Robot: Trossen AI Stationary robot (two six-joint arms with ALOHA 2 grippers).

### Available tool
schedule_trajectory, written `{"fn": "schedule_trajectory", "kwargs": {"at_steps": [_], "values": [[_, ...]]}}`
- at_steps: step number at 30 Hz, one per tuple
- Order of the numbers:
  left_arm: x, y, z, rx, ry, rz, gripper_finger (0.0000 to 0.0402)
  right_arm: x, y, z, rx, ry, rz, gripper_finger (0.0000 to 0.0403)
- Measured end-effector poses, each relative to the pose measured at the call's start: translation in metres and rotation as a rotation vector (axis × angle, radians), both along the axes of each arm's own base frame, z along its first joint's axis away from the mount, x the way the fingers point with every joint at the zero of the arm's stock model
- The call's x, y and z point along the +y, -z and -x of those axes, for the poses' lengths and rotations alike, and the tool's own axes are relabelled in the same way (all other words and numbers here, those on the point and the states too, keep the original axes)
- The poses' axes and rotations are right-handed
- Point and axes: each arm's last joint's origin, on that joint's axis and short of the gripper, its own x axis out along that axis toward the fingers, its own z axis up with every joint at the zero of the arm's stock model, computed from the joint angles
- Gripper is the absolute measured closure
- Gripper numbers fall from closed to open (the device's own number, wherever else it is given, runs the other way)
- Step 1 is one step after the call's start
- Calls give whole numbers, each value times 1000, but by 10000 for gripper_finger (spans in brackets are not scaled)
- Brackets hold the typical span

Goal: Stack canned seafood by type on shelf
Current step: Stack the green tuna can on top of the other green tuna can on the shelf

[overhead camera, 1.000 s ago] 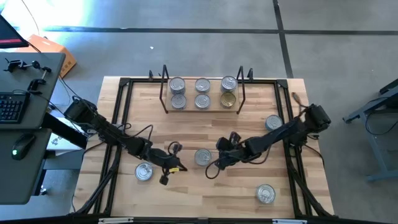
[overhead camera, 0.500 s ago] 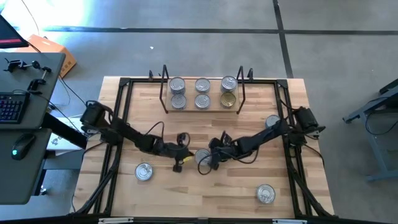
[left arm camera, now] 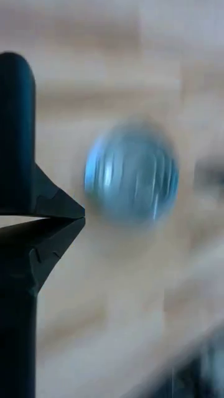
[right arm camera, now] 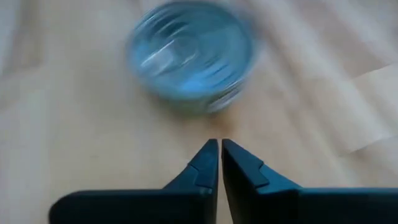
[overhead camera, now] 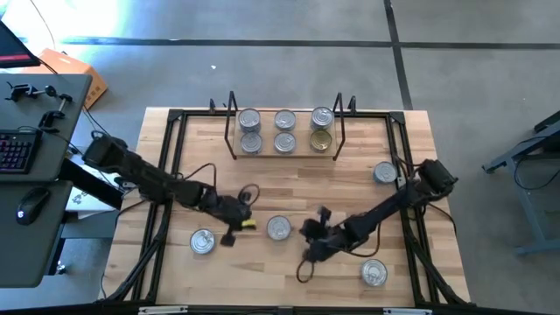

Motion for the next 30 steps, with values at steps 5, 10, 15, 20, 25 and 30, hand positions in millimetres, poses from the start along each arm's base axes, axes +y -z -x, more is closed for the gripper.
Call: {"fn": "schedule_trajectory", "kwargs": {"at_steps": [5,10,15,20,25,30], "values": [[-19,23,-6,29,59,27,401,-30,-2,-15,-41,125,38,392],[-17,47,-26,-72,28,10,401,-64,-4,-31,-33,118,30,392],[1,60,-36,-69,-5,-16,401,-82,-4,-39,-4,8,-74,392],[27,64,-43,-70,-101,-76,401,-80,-2,-39,36,-74,-155,392],[49,50,-48,-148,-211,-130,401,-54,2,-27,112,-80,-276,392],[47,29,-41,-171,-182,-147,401,-18,3,-10,93,-6,-238,392]]}}
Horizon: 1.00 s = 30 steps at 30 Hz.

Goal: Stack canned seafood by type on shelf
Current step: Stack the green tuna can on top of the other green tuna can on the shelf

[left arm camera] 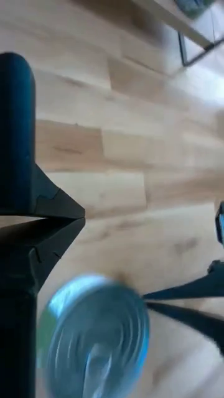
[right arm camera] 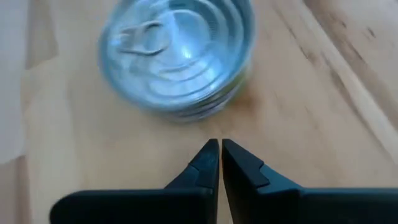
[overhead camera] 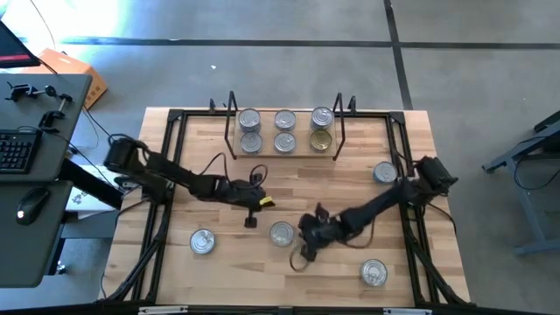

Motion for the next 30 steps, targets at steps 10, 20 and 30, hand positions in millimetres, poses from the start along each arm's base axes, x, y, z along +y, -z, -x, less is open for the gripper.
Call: {"fn": "schedule_trajectory", "kwargs": {"at_steps": [10,20,30], "values": [[-54,-1,21,136,333,181,401,9,-4,5,-156,221,183,392],[-49,29,-3,-5,307,176,401,-40,-5,-20,-90,89,141,392],[16,20,-16,-90,75,83,401,-31,2,-9,70,-50,-10,392]]}}
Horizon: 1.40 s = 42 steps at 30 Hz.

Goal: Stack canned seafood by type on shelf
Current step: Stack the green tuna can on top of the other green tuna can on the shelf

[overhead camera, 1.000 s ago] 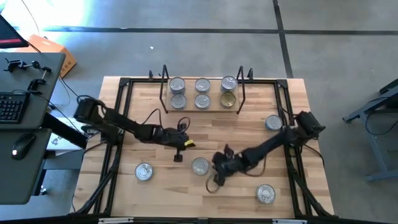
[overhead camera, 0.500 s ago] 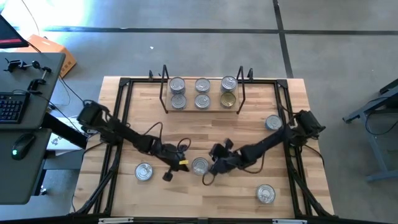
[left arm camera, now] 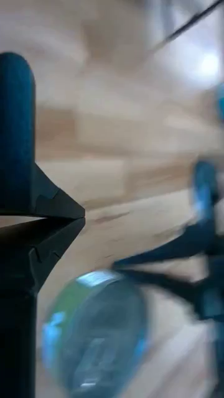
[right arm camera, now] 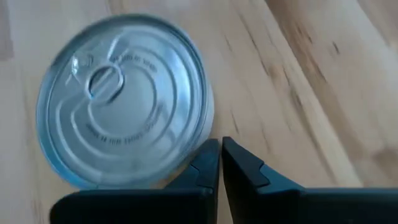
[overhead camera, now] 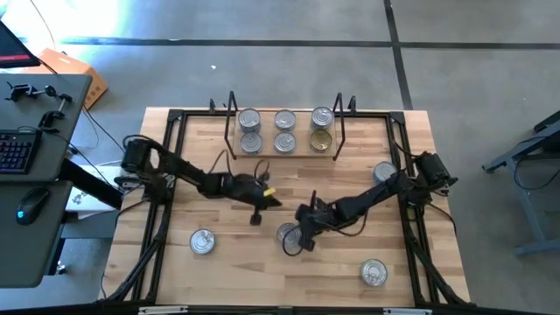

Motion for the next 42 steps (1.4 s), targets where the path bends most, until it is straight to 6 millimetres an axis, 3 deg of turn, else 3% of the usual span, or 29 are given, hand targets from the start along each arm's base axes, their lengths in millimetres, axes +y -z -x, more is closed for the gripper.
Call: {"fn": "schedule_trajectory", "kwargs": {"at_steps": [5,11,15,19,25,30,33,36,42], "values": [[-3,-27,7,-30,27,-25,401,31,1,16,-29,112,65,392],[-41,-31,22,71,275,72,401,59,-2,30,-136,210,94,367],[-61,-23,28,144,378,145,401,56,-3,26,-161,231,91,324],[-64,-10,19,95,362,167,401,43,-6,15,-202,235,132,280],[-50,11,0,105,203,154,401,28,-7,5,-207,195,159,247],[-28,9,-14,103,96,113,401,31,-7,6,-176,63,185,245],[-10,-5,-21,69,-1,13,401,36,-6,8,-158,-26,204,245],[1,-36,-26,7,-66,-74,401,40,-8,8,-200,-8,226,245],[-12,-76,-10,22,26,-185,401,48,-14,7,-281,-51,331,245]]}}
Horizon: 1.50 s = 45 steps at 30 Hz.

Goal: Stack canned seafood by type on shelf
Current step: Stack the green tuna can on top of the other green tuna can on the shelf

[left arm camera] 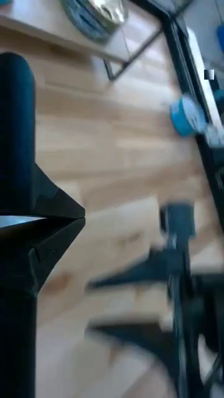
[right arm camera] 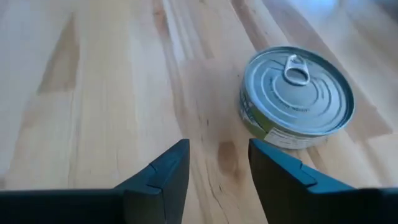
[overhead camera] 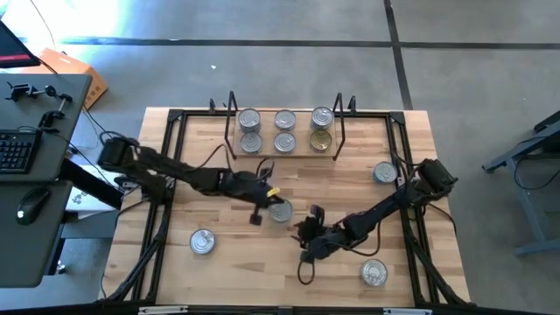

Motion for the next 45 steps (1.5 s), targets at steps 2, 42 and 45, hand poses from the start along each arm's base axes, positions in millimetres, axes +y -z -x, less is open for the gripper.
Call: {"fn": "schedule_trajectory", "kwargs": {"at_steps": [2,42,45], "values": [[-9,-1,9,35,33,-7,401,0,0,0,15,-40,56,245],[-48,48,-24,143,123,-187,400,-19,1,-6,206,-443,688,160],[-49,41,-29,120,121,-183,400,-13,8,-5,215,-452,688,160]]}}
